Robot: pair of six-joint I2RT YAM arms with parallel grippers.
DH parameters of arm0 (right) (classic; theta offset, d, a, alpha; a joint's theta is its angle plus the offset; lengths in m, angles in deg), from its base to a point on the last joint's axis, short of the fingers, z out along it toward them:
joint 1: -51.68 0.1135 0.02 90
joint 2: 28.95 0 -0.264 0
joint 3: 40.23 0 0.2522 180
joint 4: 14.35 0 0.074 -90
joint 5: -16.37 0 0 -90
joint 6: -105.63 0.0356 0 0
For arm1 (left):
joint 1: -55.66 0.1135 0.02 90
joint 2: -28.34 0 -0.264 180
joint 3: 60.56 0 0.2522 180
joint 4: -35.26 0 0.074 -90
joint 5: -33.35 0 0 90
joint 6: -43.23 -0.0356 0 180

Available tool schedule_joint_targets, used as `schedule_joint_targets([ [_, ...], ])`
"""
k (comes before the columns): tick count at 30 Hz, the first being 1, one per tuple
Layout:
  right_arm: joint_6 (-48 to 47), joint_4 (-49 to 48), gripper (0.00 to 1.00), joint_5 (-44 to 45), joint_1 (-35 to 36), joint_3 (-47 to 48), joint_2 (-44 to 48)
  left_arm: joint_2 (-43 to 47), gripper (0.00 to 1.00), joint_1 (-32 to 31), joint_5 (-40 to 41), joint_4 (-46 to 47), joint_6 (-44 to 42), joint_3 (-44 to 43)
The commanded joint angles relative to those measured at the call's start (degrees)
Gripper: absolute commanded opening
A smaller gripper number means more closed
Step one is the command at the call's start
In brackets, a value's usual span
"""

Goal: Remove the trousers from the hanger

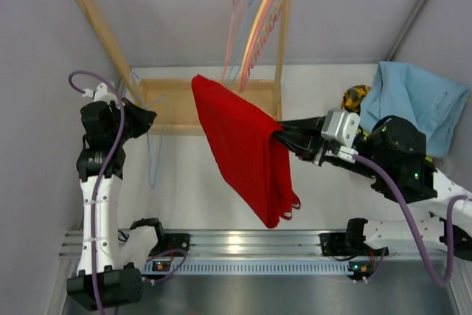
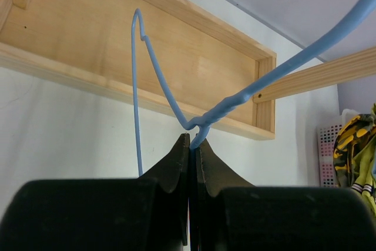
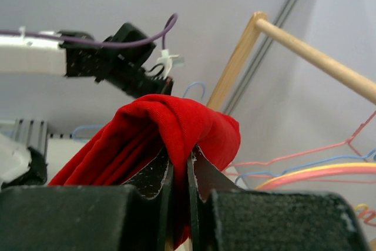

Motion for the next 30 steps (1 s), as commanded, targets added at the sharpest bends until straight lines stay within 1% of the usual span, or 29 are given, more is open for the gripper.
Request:
schedule_joint_targets([
  [1,-3.4,2.2,0.00,-4.4,-0.2,-2.2,6.8,0.1,0.00,-0.5,0.8,3.5,-2.0,-1.1],
  [4,-3.5,5.9,0.00,-5.4,-1.2,-5.2,10.5,0.0,0.00,-0.6,1.0,3.4,-2.4,-1.3],
  [7,-1.1,7.1,0.00,-5.4,-5.2,-7.8,14.6,-0.1,0.00,-0.7,1.4,3.5,-2.8,-1.6],
  [10,3.3,6.9,0.00,-4.3,-11.0,-8.4,18.5,-0.4,0.00,-0.8,1.8,3.5,-2.8,-1.9],
  [11,4.5,6.7,0.00,-3.4,-14.8,-8.4,19.2,-0.7,0.00,-0.9,1.9,3.5,-2.7,-2.0],
  [13,7.5,6.4,0.00,-2.6,-18.9,-7.9,20.6,-1.1,0.00,-1.1,2.2,3.4,-2.6,-2.1],
  [14,8.3,6.5,0.00,-1.5,-22.6,-7.6,22.0,-1.1,0.00,-1.3,2.3,3.5,-2.5,-2.2],
  [15,10.2,6.8,0.00,-1.1,-24.5,-7.3,22.6,-1.3,0.00,-1.3,2.4,3.6,-2.5,-2.3],
  [19,13.3,8.5,0.00,0.0,-34.4,-5.7,26.6,-2.1,0.00,-1.8,2.8,3.6,-2.4,-2.7],
  [21,14.5,8.9,0.00,1.2,-37.4,-4.8,27.6,-2.3,0.00,-1.9,2.7,3.5,-2.3,-2.9],
  [22,14.8,8.9,0.00,3.8,-40.4,-4.4,28.6,-2.4,0.00,-2.0,2.6,3.5,-2.3,-3.1],
  [24,14.6,8.7,0.00,7.2,-43.0,-2.8,29.1,-2.3,0.00,-2.0,2.5,3.6,-2.4,-3.5],
  [25,14.6,8.7,0.00,11.0,-45.7,-2.1,29.3,-2.3,0.00,-2.1,2.6,3.6,-2.4,-3.7],
  [27,13.5,9.5,0.00,15.3,-47.9,0.6,29.2,-2.1,0.00,-2.1,2.5,3.5,-2.5,-4.0],
  [28,13.2,9.8,0.00,19.6,-49.7,1.5,29.0,-2.0,0.00,-2.1,2.6,3.6,-2.5,-4.1],
  [30,12.5,10.9,0.00,24.2,-51.7,3.8,28.9,-1.7,0.00,-2.1,2.5,3.5,-2.4,-4.4],
])
